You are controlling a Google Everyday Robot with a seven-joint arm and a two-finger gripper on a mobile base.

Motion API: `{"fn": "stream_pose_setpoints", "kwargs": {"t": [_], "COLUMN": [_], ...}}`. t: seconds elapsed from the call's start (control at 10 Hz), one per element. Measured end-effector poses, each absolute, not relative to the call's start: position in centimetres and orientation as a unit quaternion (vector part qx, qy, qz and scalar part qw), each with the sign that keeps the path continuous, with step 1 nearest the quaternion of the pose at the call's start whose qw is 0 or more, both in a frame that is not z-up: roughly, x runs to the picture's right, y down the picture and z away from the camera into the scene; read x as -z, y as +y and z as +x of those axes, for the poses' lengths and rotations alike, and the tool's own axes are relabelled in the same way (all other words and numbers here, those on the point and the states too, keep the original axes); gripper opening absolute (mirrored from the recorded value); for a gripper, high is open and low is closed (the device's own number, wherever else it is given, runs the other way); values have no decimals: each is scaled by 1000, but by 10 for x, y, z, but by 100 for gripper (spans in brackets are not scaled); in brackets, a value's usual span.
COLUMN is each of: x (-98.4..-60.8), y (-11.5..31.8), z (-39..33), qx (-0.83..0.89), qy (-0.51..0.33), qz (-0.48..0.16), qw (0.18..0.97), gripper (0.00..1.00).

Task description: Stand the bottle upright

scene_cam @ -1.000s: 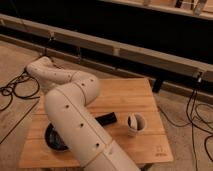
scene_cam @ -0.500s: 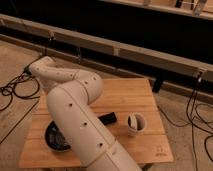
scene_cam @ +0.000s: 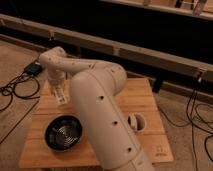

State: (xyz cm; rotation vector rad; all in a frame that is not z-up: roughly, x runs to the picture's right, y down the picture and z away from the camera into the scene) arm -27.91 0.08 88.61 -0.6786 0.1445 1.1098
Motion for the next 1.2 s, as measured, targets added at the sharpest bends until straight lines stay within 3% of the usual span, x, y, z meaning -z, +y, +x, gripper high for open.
{"fn": "stream_pose_setpoints", "kwargs": {"t": [0.5, 1.2], "x": [-856, -838], "y": [-24, -16], "z": [-201, -128], "qx": [-498, -352], "qy": [-51, -209], "qz": [-321, -426], "qw": [804, 807], "gripper": [0, 0]}}
